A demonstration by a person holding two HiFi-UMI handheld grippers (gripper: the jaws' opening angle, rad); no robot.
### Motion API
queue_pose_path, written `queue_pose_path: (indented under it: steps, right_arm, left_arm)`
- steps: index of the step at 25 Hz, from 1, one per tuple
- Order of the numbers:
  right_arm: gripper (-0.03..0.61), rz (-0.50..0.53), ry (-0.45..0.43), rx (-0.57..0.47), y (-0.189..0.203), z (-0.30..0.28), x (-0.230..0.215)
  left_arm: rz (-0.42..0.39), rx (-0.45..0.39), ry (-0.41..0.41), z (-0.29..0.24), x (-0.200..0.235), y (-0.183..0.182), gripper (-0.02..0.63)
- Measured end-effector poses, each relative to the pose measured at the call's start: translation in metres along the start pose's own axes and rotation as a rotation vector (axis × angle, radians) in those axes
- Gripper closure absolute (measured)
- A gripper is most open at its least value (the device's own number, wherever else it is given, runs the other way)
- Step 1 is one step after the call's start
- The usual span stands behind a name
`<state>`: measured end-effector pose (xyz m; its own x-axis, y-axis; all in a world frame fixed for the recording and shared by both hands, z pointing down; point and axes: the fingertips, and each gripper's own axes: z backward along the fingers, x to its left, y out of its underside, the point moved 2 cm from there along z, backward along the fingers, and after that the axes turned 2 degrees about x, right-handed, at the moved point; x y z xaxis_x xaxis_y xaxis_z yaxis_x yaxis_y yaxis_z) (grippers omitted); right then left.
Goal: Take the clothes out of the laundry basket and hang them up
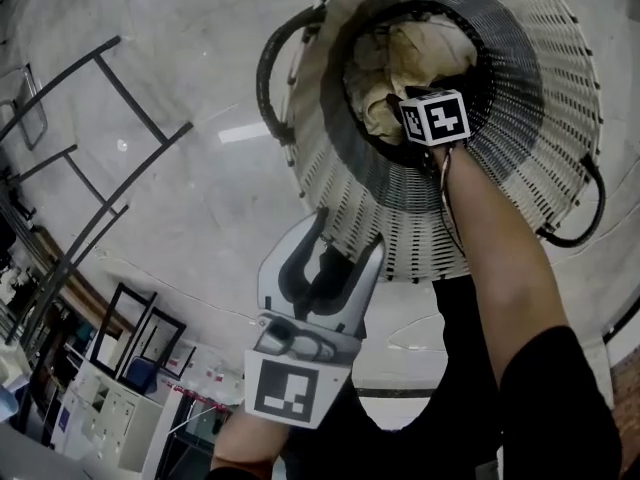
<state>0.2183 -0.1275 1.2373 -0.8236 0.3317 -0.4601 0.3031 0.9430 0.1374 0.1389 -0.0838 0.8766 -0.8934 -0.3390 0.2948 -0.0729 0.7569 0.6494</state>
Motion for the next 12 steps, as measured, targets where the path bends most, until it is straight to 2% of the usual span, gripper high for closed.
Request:
queue_pose_path:
  steps: [3, 5, 9, 12]
  right_arm:
    - [0.461, 0.099, 0.076, 0.078, 0.01, -0.016, -0.01]
    - [0.549, 0.145, 0.108, 0.077, 0.005, -0.016, -0.01]
    - [0.56, 0.125, 0.1, 0.067, -0.001, 0.007, -0.003]
    - [0.563, 0.115, 0.069, 0.03, -0.009, 0.037, 0.006]
  left_arm:
    - [-0.013, 0.008, 0.015, -0.003, 0.0, 0.007, 0.407]
    - [-0.026, 0.015, 0.028, -0.003, -0.002, 0.012, 0.407]
    - [-0.019, 0.029, 0.049, 0.002, -0.009, 0.012, 0.407]
    - [0.003, 0.008, 0.056, 0.012, -0.017, -0.004, 0.407]
